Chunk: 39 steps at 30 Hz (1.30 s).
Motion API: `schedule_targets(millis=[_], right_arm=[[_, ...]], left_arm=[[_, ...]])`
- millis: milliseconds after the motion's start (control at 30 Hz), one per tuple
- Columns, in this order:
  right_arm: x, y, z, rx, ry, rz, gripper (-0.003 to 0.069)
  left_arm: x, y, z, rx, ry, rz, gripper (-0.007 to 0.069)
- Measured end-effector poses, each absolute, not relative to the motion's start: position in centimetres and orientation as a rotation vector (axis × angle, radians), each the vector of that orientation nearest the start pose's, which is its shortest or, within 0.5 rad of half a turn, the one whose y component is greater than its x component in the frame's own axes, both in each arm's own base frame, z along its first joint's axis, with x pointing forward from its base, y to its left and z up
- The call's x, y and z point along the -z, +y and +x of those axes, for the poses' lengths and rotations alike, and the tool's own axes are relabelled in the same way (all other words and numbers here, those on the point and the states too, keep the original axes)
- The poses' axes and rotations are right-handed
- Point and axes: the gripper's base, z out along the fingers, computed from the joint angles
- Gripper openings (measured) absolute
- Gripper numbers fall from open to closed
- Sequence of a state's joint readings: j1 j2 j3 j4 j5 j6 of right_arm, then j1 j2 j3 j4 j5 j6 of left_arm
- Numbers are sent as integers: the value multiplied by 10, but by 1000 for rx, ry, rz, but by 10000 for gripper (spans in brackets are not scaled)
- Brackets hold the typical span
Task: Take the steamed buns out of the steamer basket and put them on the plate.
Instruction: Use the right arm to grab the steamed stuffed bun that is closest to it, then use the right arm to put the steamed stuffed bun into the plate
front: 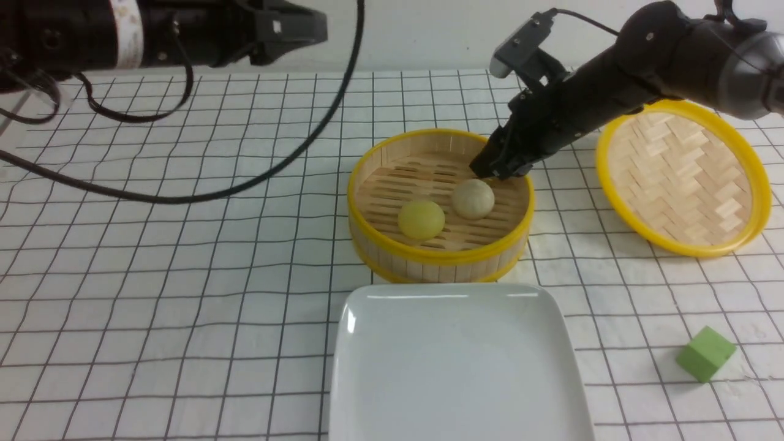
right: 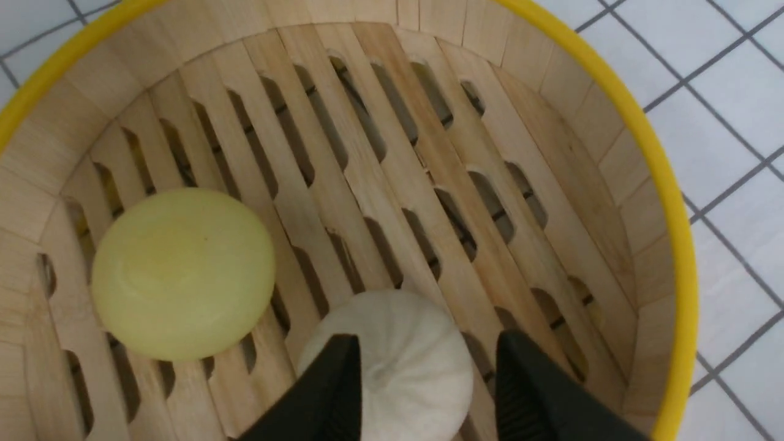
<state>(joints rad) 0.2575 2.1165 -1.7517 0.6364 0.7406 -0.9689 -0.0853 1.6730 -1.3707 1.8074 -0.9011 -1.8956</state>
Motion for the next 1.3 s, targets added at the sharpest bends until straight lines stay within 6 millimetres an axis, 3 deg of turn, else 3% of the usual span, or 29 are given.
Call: schedule_targets(millis=[200,500,567,700,767,833,900,933,1067,1100,1167,1300], right_arm=[[-206,159,457,-439,2248,-1033,316],[-192,162,459,-505,2281,-1015,307],[-192,163,458,-503,2269,-1046,256],[-197,167,456,-516,2229,-1137,50],[-203,169,456,-525,2214,-1142,19],[-214,170,455,-526,2194,-1142,20],[-250,168,449,-508,2137,-1119,21],[-253,167,449,-508,2135,-1112,21],[-343,147,416,-482,2034,-1042,22],[-346,145,414,-483,2036,-1041,22],[-377,129,391,-511,2074,-1009,22],[-375,125,370,-615,2210,-1049,22]], left_arm=[[-332,-110,365,886,1902,645,400],[-329,-109,368,871,1910,629,400],[-329,-109,369,868,1910,628,400],[-329,-108,369,860,1910,622,400],[-329,-108,369,859,1910,621,400],[-328,-108,370,858,1910,620,400],[-328,-108,370,856,1910,618,400],[-328,-108,370,856,1910,619,400],[-328,-108,370,854,1910,617,400],[-328,-108,370,854,1910,617,400],[-328,-108,370,850,1910,614,398],[-328,-107,371,843,1910,607,398]])
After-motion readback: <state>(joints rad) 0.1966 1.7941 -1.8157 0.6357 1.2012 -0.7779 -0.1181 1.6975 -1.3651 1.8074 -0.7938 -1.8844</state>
